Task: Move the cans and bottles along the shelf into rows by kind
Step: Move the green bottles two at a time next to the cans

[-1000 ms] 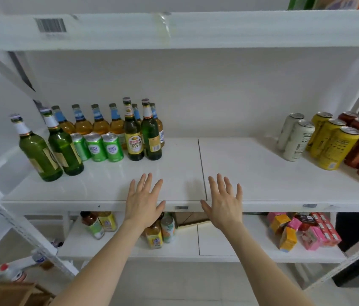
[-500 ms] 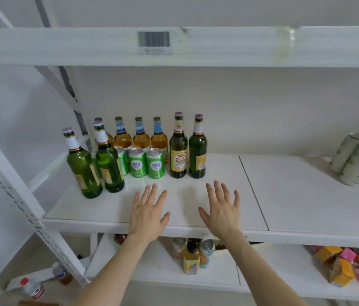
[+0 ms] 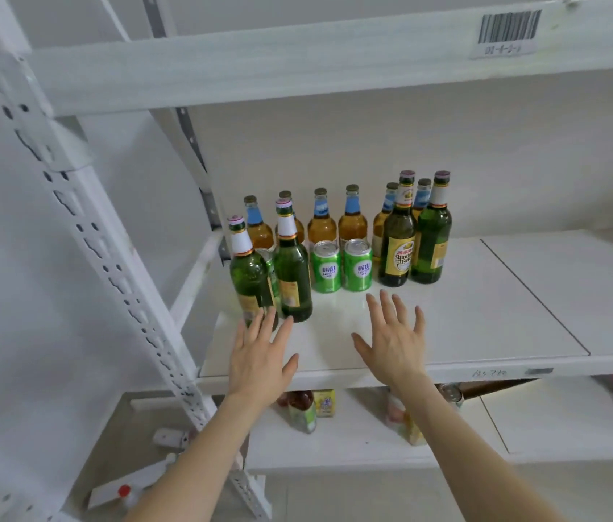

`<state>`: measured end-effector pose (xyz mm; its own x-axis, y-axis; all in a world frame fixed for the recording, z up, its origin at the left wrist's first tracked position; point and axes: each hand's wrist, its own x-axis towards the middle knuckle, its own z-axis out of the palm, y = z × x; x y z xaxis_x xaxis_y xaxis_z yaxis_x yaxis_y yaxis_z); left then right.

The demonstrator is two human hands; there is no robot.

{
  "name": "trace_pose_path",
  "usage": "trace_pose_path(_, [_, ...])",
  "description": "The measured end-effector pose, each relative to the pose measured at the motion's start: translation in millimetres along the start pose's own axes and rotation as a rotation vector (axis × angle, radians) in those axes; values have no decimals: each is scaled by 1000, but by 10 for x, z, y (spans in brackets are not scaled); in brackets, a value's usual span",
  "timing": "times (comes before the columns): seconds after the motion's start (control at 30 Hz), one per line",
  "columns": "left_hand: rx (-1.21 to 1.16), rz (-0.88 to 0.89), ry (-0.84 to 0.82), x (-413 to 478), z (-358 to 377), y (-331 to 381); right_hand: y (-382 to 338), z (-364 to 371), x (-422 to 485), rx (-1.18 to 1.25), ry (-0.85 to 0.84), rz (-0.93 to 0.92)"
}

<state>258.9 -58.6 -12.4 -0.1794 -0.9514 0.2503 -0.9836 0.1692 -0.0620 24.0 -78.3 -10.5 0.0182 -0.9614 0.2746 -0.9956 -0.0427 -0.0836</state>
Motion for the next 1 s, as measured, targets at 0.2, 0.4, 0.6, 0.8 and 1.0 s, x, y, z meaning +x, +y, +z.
trace_pose_path(0.2, [-26,-22,-11,-99,57,-587,-552,48,63,19,16,-28])
trace_pose_path(0.4, [-15,-92,20,61,113,-890,-796,94,380,88,41,-21])
trace_pose_path(0.6, [-304,-149,-1,382,264,-965,-851,216,825,231,59,-32])
trace_pose_path(0.8, [-840,-290,-36,676,519,-909,-882,336,1165,812,-117,-77])
trace_pose_path(1.0, [-1287,-476,-107,891,686,-930,-889,378,1380,1271,-282,8])
